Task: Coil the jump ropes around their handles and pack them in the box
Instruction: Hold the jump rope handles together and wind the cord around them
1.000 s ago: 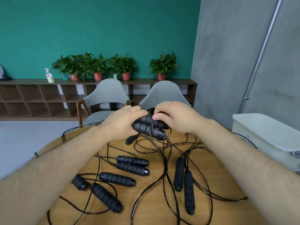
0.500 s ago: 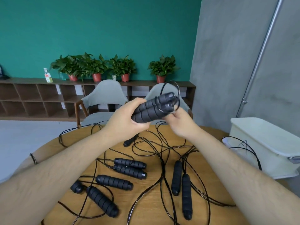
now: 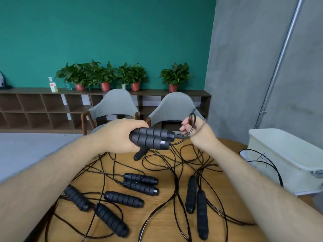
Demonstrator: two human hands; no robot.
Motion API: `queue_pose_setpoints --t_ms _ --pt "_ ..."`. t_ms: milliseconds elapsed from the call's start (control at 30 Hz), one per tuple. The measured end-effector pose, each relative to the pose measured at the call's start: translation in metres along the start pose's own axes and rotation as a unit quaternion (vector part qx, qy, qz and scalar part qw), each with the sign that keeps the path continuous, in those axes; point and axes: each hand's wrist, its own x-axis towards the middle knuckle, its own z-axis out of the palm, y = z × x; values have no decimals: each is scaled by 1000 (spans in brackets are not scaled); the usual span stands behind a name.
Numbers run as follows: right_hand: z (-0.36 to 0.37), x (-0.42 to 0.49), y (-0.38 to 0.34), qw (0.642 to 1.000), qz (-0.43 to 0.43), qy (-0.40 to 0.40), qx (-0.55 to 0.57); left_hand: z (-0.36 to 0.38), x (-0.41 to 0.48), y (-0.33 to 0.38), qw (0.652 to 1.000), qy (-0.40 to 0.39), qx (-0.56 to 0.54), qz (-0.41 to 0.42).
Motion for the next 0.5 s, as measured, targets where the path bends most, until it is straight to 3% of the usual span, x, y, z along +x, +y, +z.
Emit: queue_pose_setpoints --t_ms 100,200,267,333,400,500 --pt "-13 0 1 999 -9 -14 -30 6 -1 -12 984 11 170 -54" --pt "-14 -3 -9 994 -14 1 -112 10 3 -24 968 50 224 -100" --pt "-11 -4 -14 986 -58 108 -113 14 5 -31 957 73 257 -114" --pt "-13 -7 -16 954 -136 234 -127 17 7 -34 950 108 262 -128" --pt "-15 -11 -20 923 -227 280 -134 19 8 -36 943 144 265 -141" --pt "-2 -17 -36 933 -264 150 -193 20 9 -36 949 166 231 -135"
